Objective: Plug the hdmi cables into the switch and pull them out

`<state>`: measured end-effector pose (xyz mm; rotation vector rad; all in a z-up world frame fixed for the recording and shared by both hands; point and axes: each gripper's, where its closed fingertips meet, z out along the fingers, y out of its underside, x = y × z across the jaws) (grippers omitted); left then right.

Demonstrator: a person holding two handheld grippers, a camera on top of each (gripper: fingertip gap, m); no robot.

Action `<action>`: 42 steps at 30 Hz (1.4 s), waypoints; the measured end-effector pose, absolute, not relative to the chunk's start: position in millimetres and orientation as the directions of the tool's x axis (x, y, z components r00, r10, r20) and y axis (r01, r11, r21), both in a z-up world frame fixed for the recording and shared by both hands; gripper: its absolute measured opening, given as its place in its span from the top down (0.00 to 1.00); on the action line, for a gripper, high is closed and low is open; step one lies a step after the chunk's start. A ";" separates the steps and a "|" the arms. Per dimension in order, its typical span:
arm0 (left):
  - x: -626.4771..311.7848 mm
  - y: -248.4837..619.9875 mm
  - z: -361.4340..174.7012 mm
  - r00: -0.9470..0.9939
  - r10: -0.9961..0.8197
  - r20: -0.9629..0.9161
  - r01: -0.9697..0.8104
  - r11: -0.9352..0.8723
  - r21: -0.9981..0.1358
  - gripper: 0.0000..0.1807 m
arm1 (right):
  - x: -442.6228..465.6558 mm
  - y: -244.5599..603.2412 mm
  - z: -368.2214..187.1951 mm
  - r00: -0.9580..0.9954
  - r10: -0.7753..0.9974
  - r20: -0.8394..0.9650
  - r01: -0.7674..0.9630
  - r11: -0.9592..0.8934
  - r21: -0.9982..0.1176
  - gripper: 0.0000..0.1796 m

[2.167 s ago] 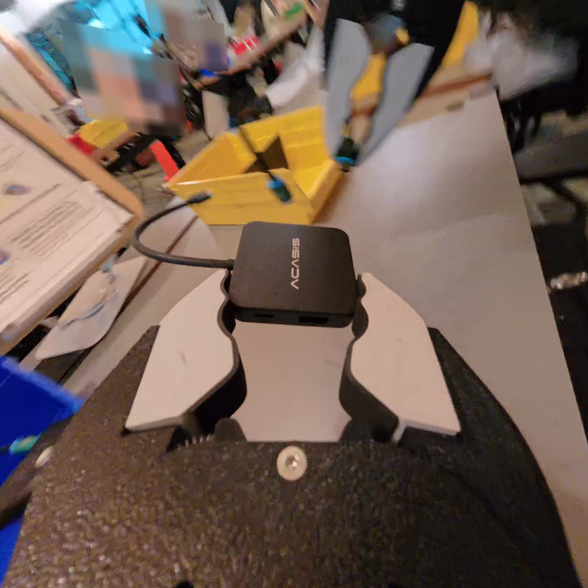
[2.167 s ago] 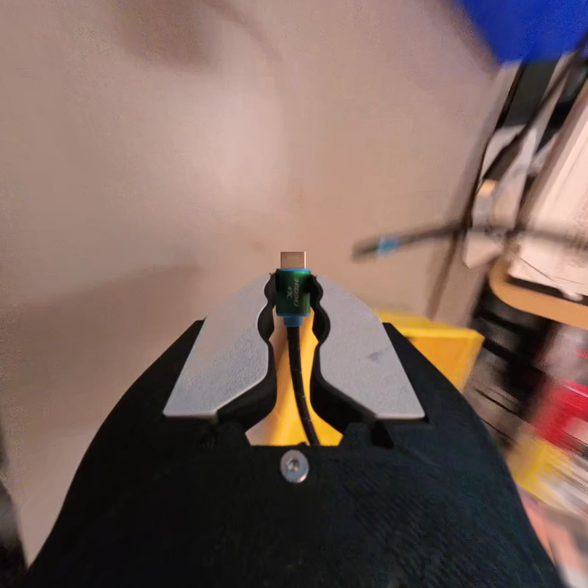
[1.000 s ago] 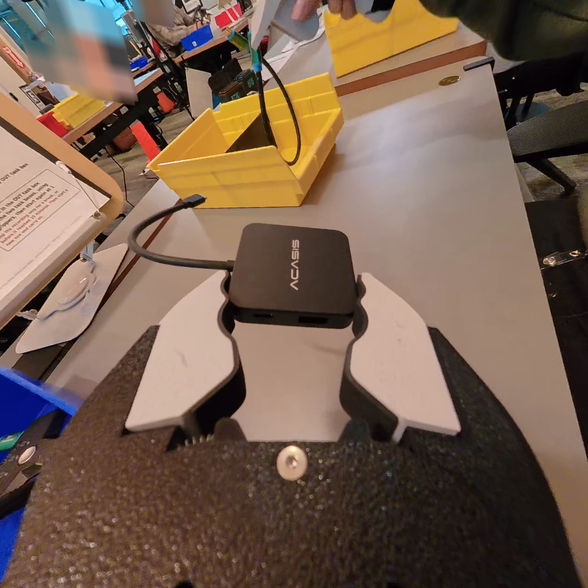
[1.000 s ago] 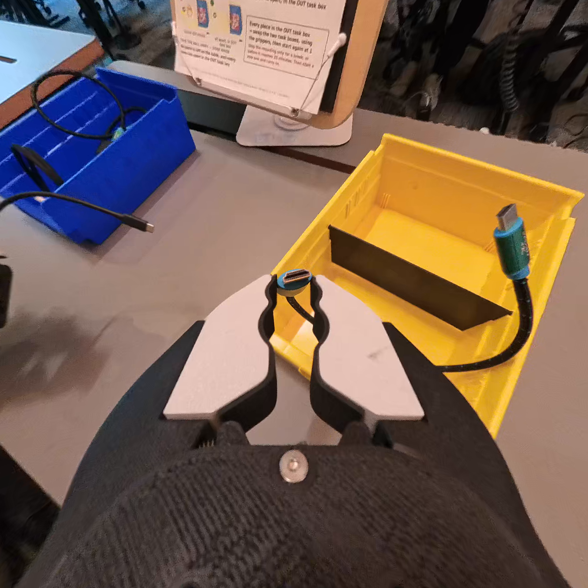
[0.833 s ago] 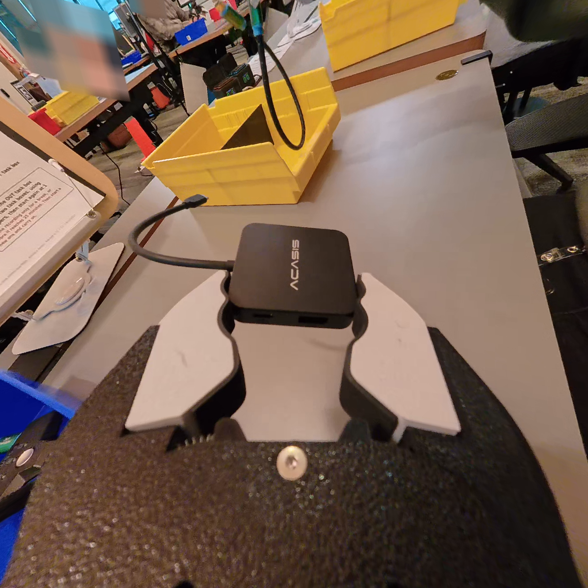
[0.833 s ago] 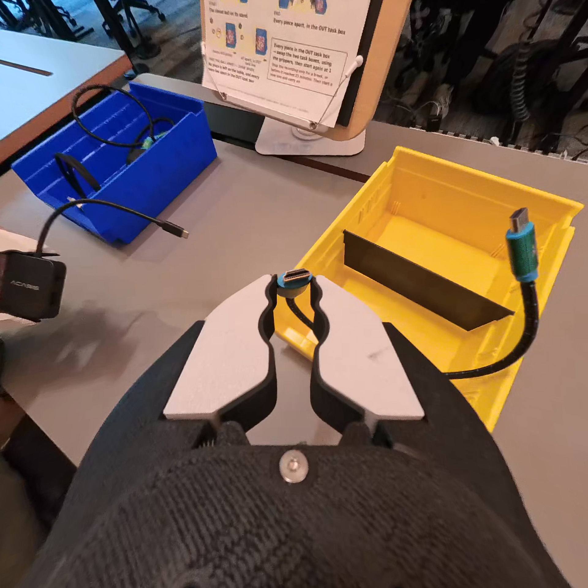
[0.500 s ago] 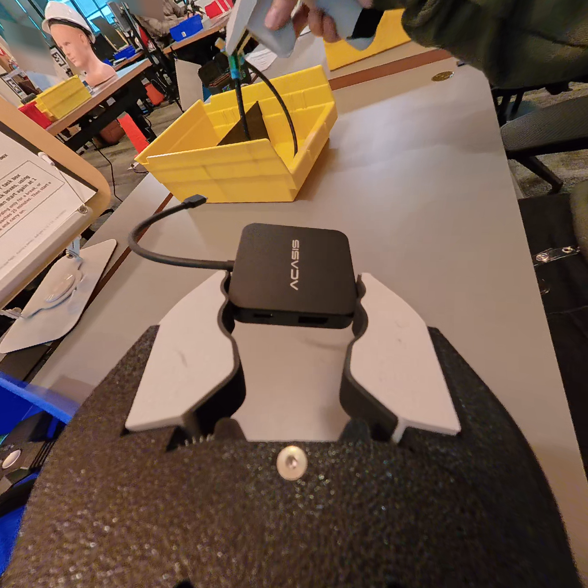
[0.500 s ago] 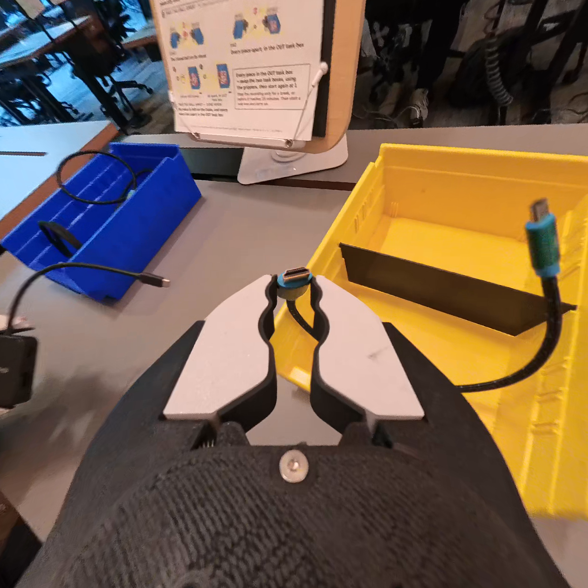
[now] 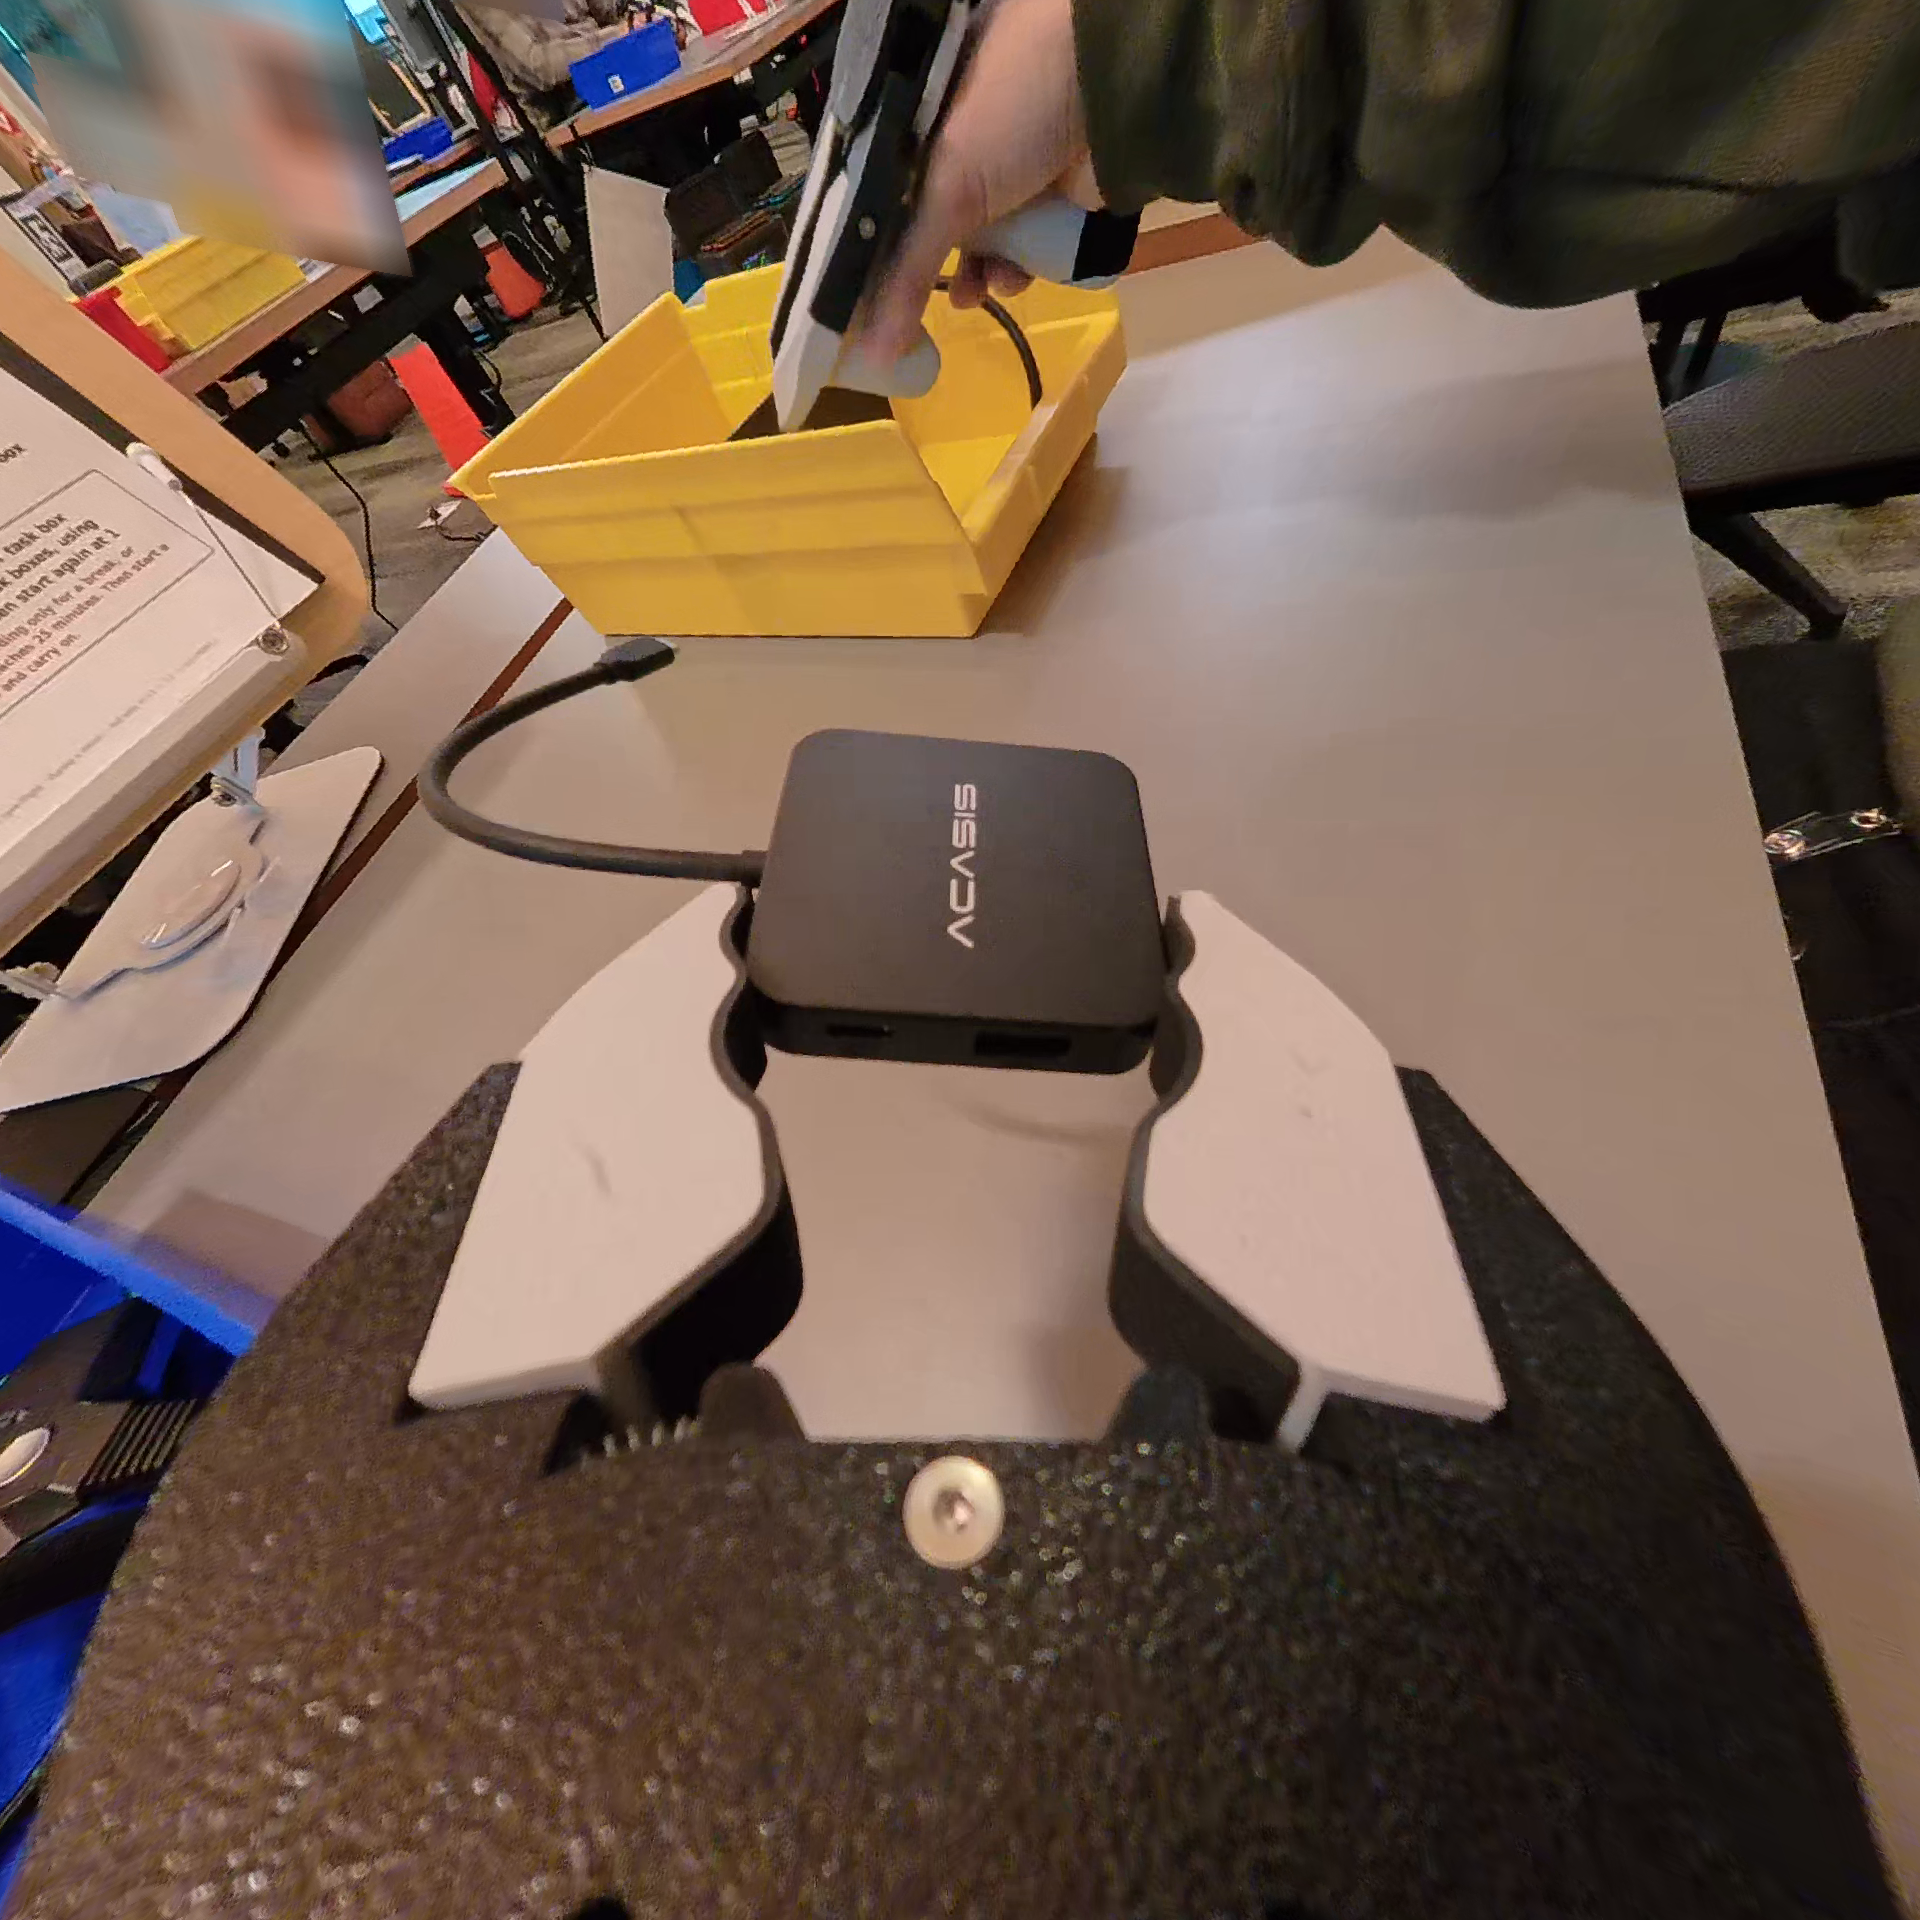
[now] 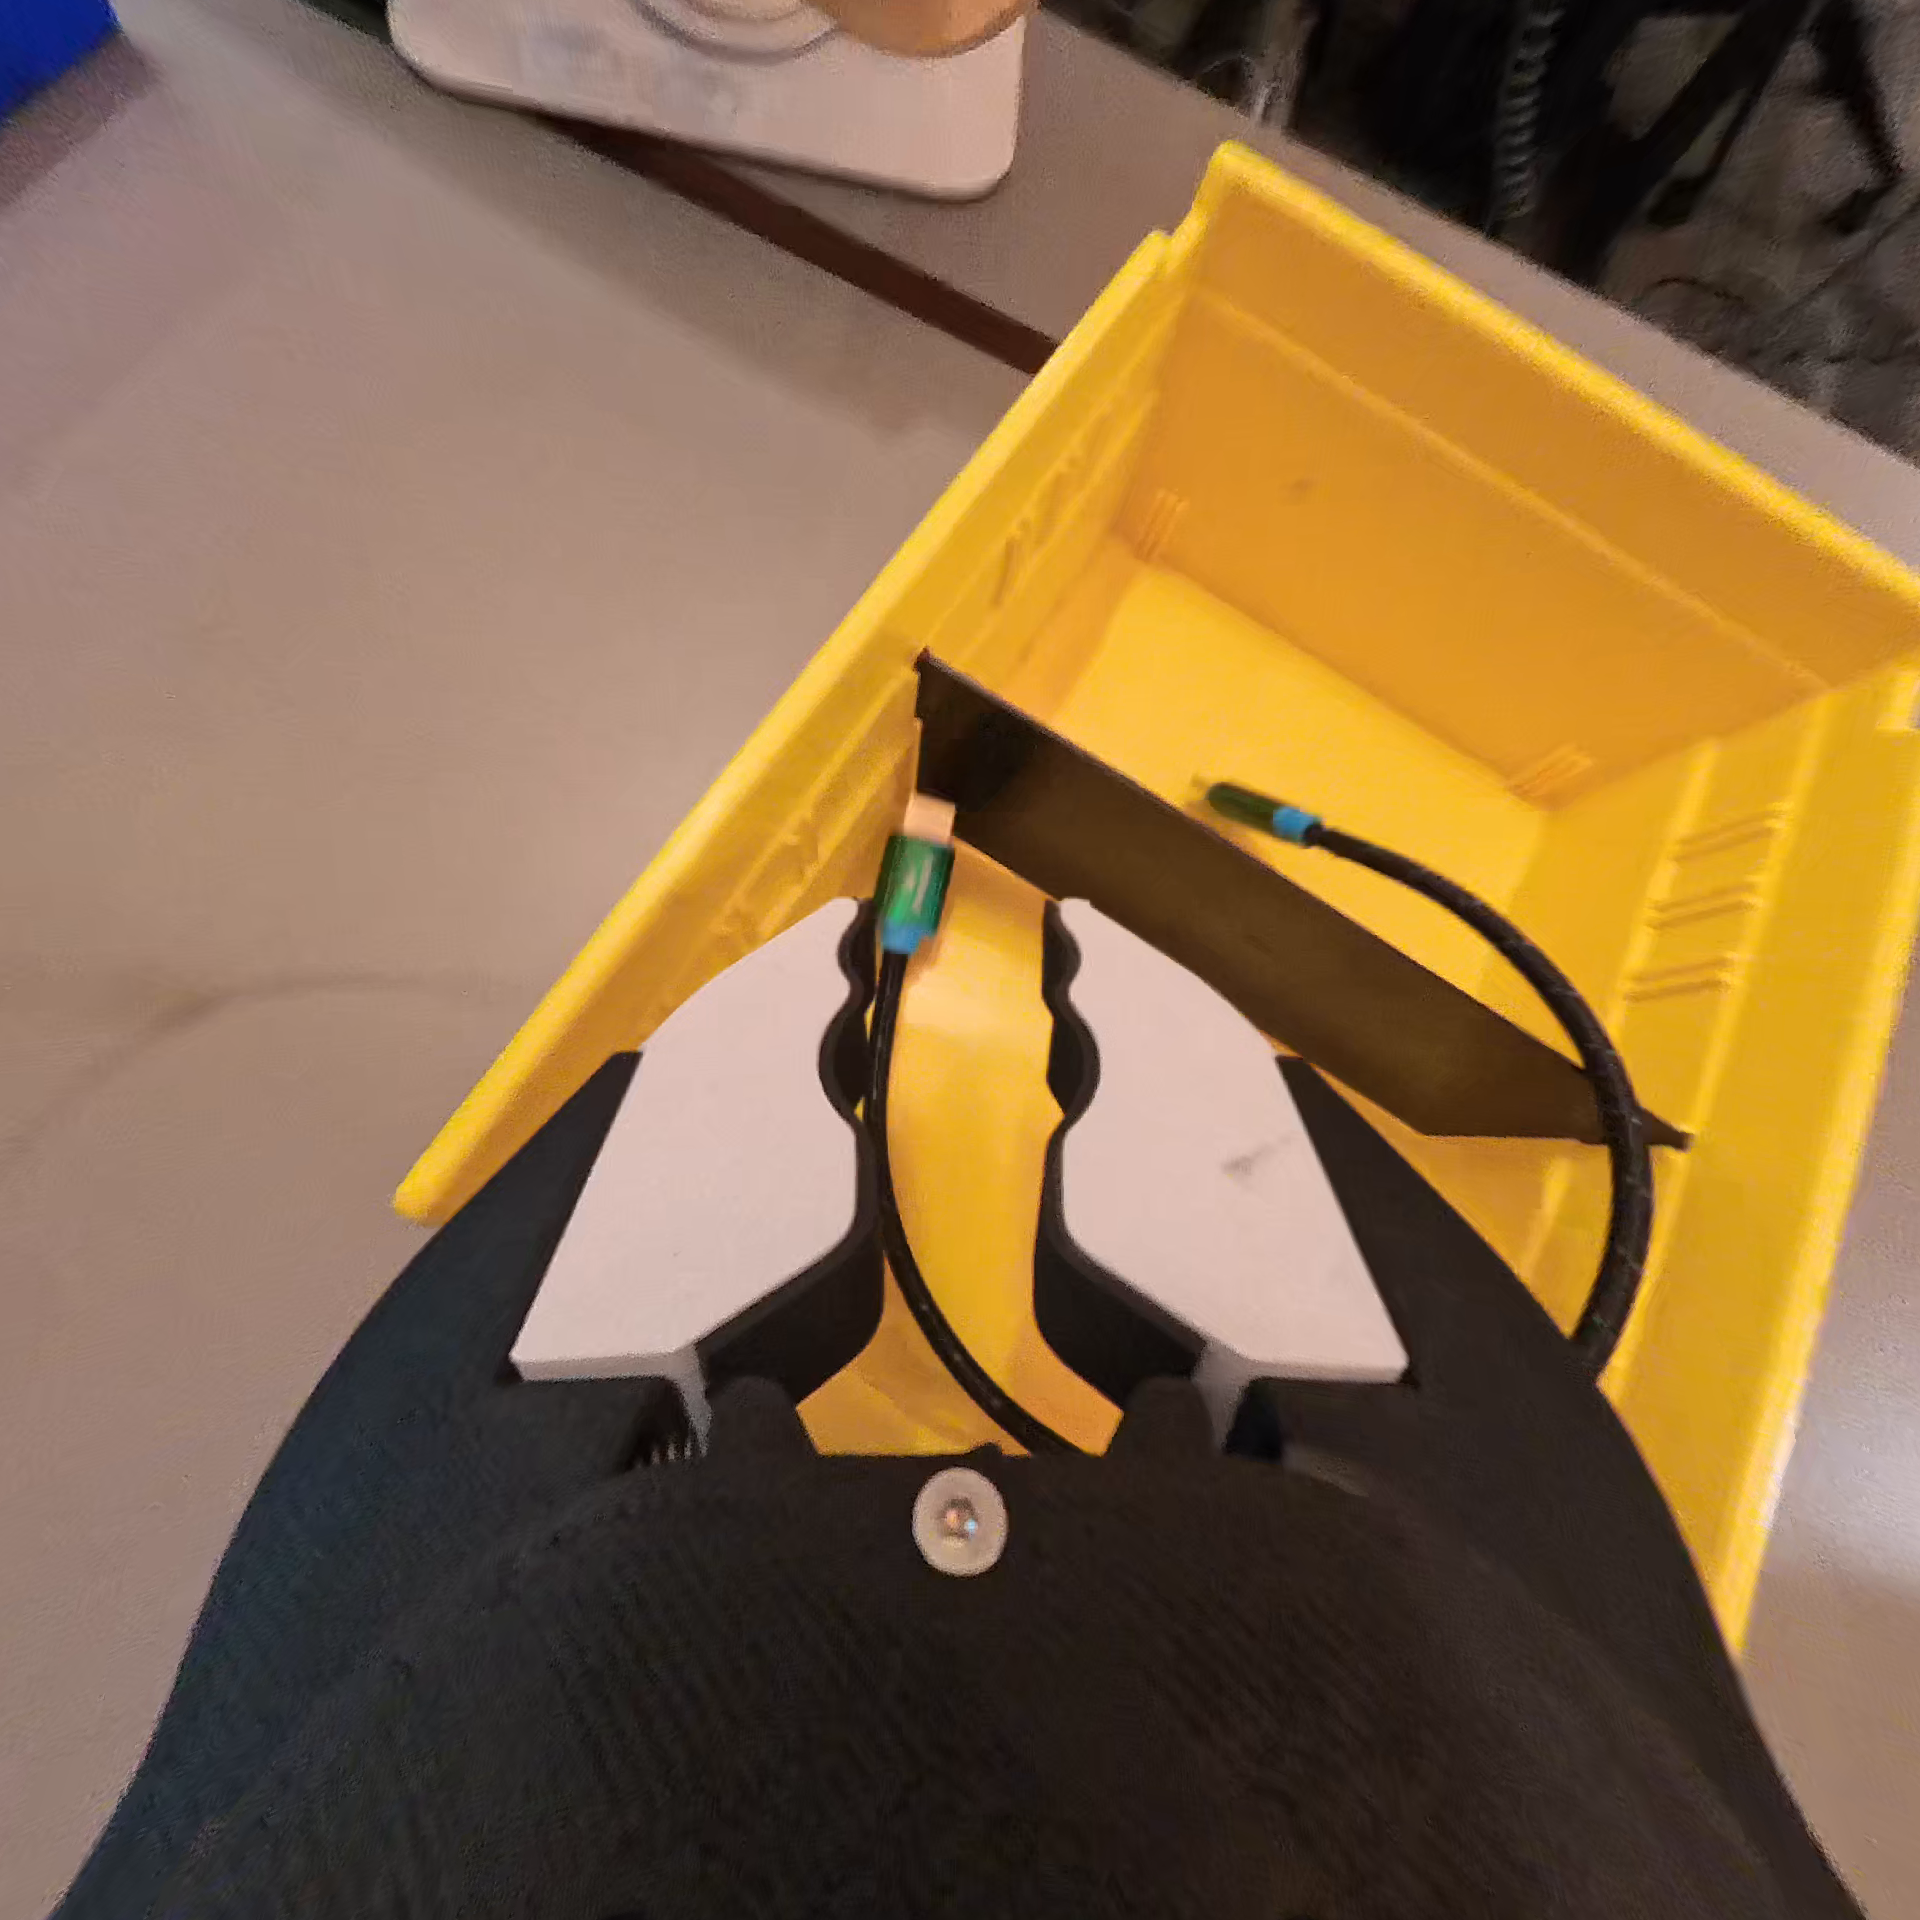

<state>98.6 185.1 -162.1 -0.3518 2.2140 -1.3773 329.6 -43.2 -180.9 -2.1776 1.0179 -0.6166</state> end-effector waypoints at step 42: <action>110.7 178.1 -186.6 -0.845 -0.466 -0.263 0.010 0.478 -0.878 0.60 | 347.7 -164.9 -114.4 0.405 -0.606 0.685 -0.143 -0.782 -0.607 0.97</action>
